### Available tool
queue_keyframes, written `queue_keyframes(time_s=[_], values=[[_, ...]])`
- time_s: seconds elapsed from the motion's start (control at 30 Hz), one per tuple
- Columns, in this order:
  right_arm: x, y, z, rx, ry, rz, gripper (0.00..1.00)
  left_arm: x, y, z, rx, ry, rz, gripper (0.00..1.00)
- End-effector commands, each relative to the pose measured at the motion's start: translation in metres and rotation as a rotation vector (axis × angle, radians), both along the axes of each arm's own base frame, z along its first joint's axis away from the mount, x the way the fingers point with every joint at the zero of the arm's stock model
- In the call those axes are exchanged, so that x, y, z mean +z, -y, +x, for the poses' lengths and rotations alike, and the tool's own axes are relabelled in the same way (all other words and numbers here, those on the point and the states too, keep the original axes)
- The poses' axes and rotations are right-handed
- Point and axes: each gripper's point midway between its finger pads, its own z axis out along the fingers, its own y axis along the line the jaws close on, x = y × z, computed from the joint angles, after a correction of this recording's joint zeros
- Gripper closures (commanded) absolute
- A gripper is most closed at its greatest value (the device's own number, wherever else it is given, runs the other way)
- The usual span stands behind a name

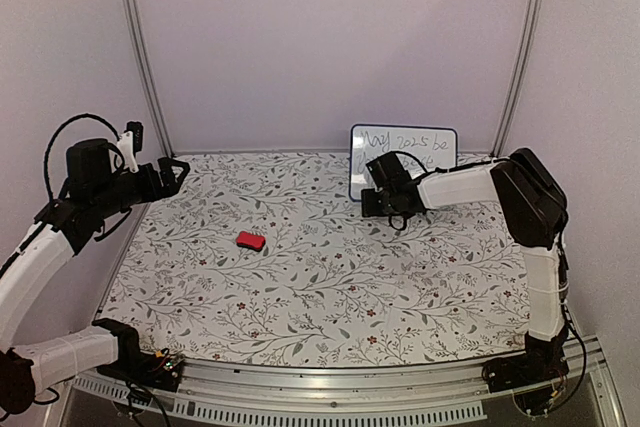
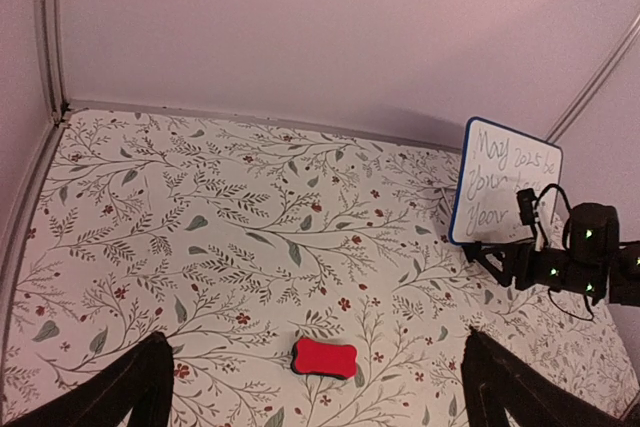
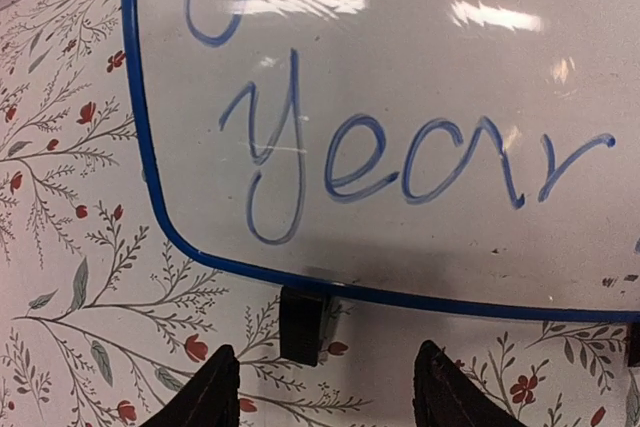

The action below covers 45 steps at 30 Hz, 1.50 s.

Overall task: Erase the whiteboard
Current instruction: Move the whiteboard to the center of the board.

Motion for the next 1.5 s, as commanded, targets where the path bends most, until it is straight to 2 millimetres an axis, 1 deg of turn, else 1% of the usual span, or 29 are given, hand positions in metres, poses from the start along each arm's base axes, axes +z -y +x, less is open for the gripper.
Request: queue_keyframes(time_s=[0.0, 0.2, 0.43, 0.63, 0.8, 0.9, 1.03, 1.3, 1.47], values=[[-0.012, -0.001, 0.008, -0.036, -0.003, -0.03, 0.45, 0.001, -0.003, -0.001, 0.005, 0.011, 0.005, 0.0], [-0.018, -0.001, 0.016, -0.05, 0.007, -0.051, 0.58, 0.001, -0.003, -0.001, 0.004, 0.01, 0.004, 0.0], [-0.024, -0.006, 0.023, -0.045, 0.011, -0.058, 0.64, 0.001, -0.003, -0.001, 0.006, 0.011, 0.004, 0.0], [-0.025, -0.014, 0.024, -0.016, 0.012, -0.044, 0.84, 0.001, -0.003, -0.001, 0.005, 0.01, 0.004, 0.0], [-0.026, -0.024, 0.018, 0.019, 0.012, -0.053, 1.0, 0.0, -0.003, 0.0, 0.004, 0.008, 0.004, 0.0], [-0.027, -0.037, 0.008, 0.067, 0.013, -0.061, 1.0, 0.0, -0.003, 0.0, 0.004, 0.008, 0.004, 0.0], [-0.031, -0.057, -0.012, 0.14, 0.014, -0.086, 1.0, 0.001, -0.003, -0.001, 0.004, 0.009, 0.004, 0.0], [-0.016, -0.105, -0.062, 0.307, 0.031, -0.023, 1.0, 0.001, -0.002, 0.0, 0.002, 0.009, 0.004, 0.0], [-0.014, -0.131, -0.091, 0.397, 0.032, -0.021, 1.0, 0.001, -0.002, 0.0, 0.003, 0.009, 0.003, 0.0]])
